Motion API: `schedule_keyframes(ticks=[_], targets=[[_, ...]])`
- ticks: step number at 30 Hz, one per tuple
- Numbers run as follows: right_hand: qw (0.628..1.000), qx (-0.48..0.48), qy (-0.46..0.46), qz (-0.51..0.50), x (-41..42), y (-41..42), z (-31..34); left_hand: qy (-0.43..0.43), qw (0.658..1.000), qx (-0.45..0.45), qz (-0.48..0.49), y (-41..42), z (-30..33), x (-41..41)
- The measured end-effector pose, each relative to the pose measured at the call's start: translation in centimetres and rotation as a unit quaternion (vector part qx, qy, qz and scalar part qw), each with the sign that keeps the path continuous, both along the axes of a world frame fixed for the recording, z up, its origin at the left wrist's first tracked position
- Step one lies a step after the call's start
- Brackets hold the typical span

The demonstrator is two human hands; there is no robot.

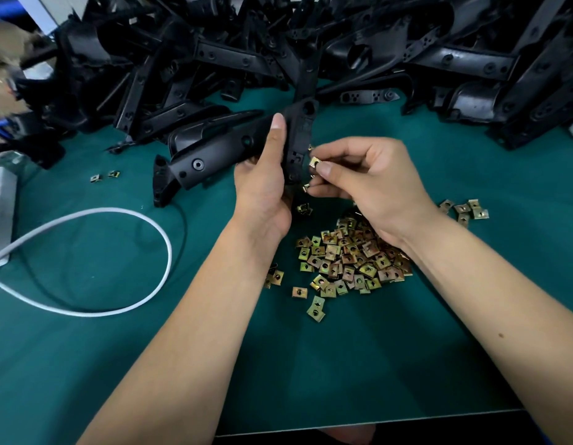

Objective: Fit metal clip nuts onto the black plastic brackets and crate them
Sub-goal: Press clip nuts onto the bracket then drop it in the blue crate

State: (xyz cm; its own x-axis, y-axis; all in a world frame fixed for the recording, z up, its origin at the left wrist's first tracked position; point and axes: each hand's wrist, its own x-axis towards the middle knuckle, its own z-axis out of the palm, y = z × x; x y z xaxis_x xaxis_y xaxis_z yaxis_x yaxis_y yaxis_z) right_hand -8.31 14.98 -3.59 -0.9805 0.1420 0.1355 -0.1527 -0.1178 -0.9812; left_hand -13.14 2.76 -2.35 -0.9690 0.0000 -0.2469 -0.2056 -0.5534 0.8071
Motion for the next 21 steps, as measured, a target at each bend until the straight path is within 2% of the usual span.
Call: schedule_keyframes(ticks=[10,21], targets=[[0.999,-0.039,-0.007,-0.015,0.10,-0.19,0.29,-0.005,0.999,-0.027,-0.018,0.09,-0.21,0.03],[1.000,-0.017,-0.014,-0.014,0.00,-0.13,0.32,0.004,0.999,-0.038,-0.031,0.20,-0.34,0.12]])
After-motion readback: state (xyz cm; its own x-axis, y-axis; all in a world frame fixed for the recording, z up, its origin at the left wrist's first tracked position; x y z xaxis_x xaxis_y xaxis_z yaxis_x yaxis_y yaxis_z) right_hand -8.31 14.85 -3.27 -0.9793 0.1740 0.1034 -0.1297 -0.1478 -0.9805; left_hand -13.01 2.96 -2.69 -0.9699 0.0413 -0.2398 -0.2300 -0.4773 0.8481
